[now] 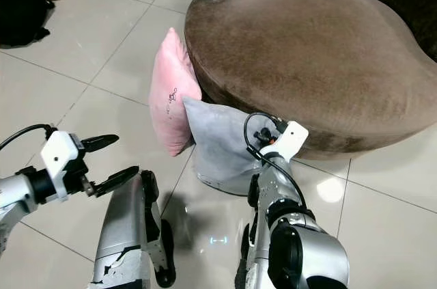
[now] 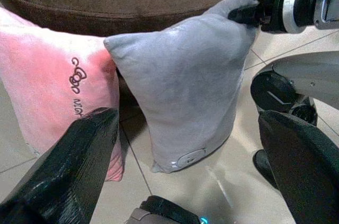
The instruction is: Move the pillow to the sofa from floor
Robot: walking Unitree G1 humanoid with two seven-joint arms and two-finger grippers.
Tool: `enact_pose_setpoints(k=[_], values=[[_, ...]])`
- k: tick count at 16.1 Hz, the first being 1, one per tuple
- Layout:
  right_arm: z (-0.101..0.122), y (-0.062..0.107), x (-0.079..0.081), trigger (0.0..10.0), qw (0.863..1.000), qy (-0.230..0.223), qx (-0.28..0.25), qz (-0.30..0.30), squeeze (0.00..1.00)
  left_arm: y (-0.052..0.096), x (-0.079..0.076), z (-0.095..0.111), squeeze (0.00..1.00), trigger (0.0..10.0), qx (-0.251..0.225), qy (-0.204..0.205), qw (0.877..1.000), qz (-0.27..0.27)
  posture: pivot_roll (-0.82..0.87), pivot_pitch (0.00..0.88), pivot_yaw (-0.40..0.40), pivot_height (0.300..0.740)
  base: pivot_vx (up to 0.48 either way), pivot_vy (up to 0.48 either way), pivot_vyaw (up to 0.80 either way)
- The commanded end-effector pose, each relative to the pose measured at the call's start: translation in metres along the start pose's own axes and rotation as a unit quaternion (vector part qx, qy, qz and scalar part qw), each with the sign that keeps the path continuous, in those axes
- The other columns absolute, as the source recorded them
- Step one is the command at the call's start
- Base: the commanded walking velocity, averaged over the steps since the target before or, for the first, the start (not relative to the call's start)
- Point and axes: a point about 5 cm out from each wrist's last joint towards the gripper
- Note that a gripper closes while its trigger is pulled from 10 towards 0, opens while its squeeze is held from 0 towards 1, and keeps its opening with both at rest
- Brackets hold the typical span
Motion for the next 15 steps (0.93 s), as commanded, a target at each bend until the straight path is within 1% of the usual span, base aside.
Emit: enact_pose_setpoints(k=[1,4,5,6,7,8,9,10,11,12,13,14,15], values=[[-0.009,0.002,-0.001,0.0,1.0,-0.004,0.02,0.0,0.0,-0.002,-0.002,-0.006,0.0,10.0,0.012,0.002,1.0,0.0,0.32,0.272,0.03,0.5,0.0,0.0,0.0],[-0.009,0.002,0.0,0.0,1.0,-0.005,0.02,0.008,0.0,-0.012,-0.001,-0.011,0.0,10.0,0.015,0.005,1.0,0.005,0.28,0.246,0.009,0.5,0.0,0.0,0.0],[-0.009,0.002,0.0,0.0,1.0,-0.006,0.02,0.009,0.0,-0.013,-0.001,-0.011,0.0,10.0,0.015,0.005,1.0,0.005,0.28,0.246,0.009,0.5,0.0,0.0,0.0],[-0.006,0.002,0.007,0.0,0.999,-0.035,0.006,0.023,0.0,-0.018,-0.001,-0.012,0.0,10.0,0.006,0.011,1.0,0.01,0.24,0.226,-0.007,0.5,0.0,0.0,0.0],[0.003,0.0,0.02,0.0,0.995,-0.075,-0.029,0.052,0.0,-0.028,-0.003,-0.013,0.0,10.0,-0.011,0.024,1.0,0.017,0.2,0.2,-0.015,0.5,0.0,0.0,0.0],[0.02,0.0,0.033,0.0,0.99,-0.087,-0.075,0.082,0.0,-0.031,-0.006,-0.012,0.0,10.0,-0.022,0.034,0.999,0.016,0.17,0.185,-0.016,0.5,0.0,0.0,0.0],[0.043,0.003,0.044,0.0,0.981,-0.095,-0.129,0.107,0.0,-0.029,-0.009,-0.012,0.0,10.0,-0.031,0.039,0.999,0.01,0.13,0.167,-0.017,0.5,0.0,0.0,0.0],[0.051,0.005,0.047,0.0,0.978,-0.099,-0.145,0.114,0.0,-0.03,-0.01,-0.011,0.0,10.0,-0.034,0.04,0.999,0.008,0.13,0.167,-0.017,0.5,0.0,0.0,0.0],[0.115,0.026,0.064,0.0,0.95,-0.124,-0.245,0.146,0.0,-0.038,-0.017,-0.005,0.0,10.0,-0.054,0.04,0.998,0.0,0.07,0.141,-0.017,0.5,0.0,0.0,0.0],[0.134,0.033,0.066,0.0,0.942,-0.126,-0.272,0.151,0.0,-0.041,-0.019,-0.002,0.0,10.0,-0.061,0.043,0.997,0.001,0.06,0.132,-0.016,0.5,0.0,0.0,0.0],[0.172,0.047,0.068,0.0,0.924,-0.125,-0.325,0.159,0.0,-0.043,-0.021,0.005,0.0,10.0,-0.076,0.044,0.996,0.001,0.04,0.117,-0.015,0.5,0.0,0.0,0.0],[0.194,0.055,0.068,0.0,0.913,-0.119,-0.354,0.165,0.0,-0.046,-0.021,0.009,0.0,10.0,-0.086,0.043,0.995,0.001,0.03,0.109,-0.013,0.5,0.0,0.0,0.0],[0.212,0.062,0.067,0.0,0.905,-0.111,-0.376,0.167,0.0,-0.049,-0.022,0.013,0.0,10.0,-0.094,0.041,0.995,-0.001,0.02,0.105,-0.013,0.5,0.0,0.0,0.0]])
Point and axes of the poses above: a point about 5 cm out from each wrist's last joint towards the gripper, its own y axis pointing back from the gripper into the wrist, its own z axis along the axis of the wrist's last joint, x = y × z, and after that the axes turned 9 degrees about y, right-handed
